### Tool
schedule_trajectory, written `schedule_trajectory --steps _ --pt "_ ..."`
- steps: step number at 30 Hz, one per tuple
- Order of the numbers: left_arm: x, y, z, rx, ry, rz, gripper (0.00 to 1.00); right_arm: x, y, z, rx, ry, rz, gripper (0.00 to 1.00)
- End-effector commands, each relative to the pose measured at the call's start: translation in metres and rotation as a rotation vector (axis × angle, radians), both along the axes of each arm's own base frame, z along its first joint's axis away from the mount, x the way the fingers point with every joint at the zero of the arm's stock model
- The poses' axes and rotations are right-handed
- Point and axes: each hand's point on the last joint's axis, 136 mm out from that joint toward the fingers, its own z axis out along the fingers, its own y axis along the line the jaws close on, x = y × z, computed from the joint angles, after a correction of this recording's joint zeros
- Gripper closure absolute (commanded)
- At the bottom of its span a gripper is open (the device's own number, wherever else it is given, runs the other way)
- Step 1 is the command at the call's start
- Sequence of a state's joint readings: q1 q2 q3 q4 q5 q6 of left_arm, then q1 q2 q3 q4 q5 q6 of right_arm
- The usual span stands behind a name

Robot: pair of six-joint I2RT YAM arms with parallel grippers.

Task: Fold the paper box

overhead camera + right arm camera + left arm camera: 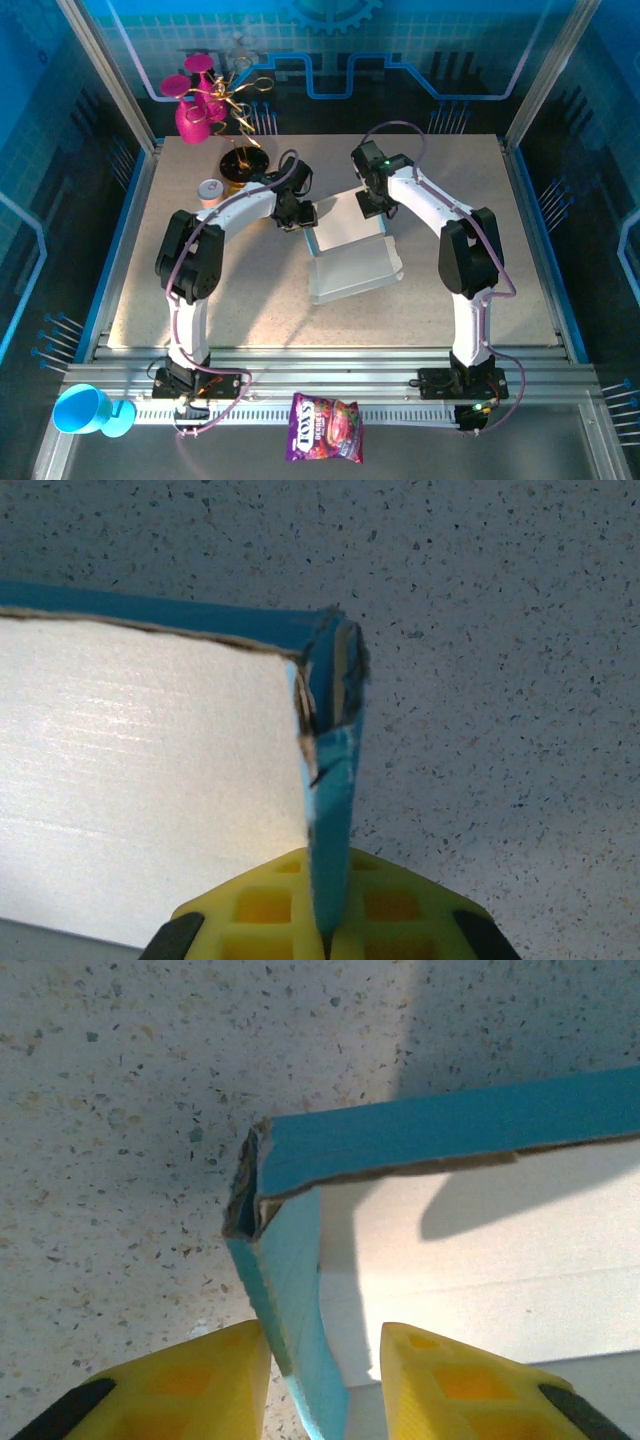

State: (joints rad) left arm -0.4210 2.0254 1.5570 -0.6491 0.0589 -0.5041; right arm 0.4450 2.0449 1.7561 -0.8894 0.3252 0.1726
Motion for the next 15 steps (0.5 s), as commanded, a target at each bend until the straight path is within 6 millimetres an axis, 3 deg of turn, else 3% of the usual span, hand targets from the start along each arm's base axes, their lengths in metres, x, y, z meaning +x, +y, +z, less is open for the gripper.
schedule_trajectory --steps 1,8,15 --pt "0.007 0.001 -0.009 0.015 0.012 0.021 0.71 -0.002 0.007 -0.003 0.001 0.013 0.011 1.0" --pt "0.008 0.016 -0.02 0.114 0.009 0.042 1.0 -0.002 0.006 -0.004 -0.007 0.011 0.013 1.0" --pt "0.001 0.025 -0.025 0.253 0.04 0.037 1.0 -0.003 0.005 -0.001 -0.032 -0.003 0.01 1.0"
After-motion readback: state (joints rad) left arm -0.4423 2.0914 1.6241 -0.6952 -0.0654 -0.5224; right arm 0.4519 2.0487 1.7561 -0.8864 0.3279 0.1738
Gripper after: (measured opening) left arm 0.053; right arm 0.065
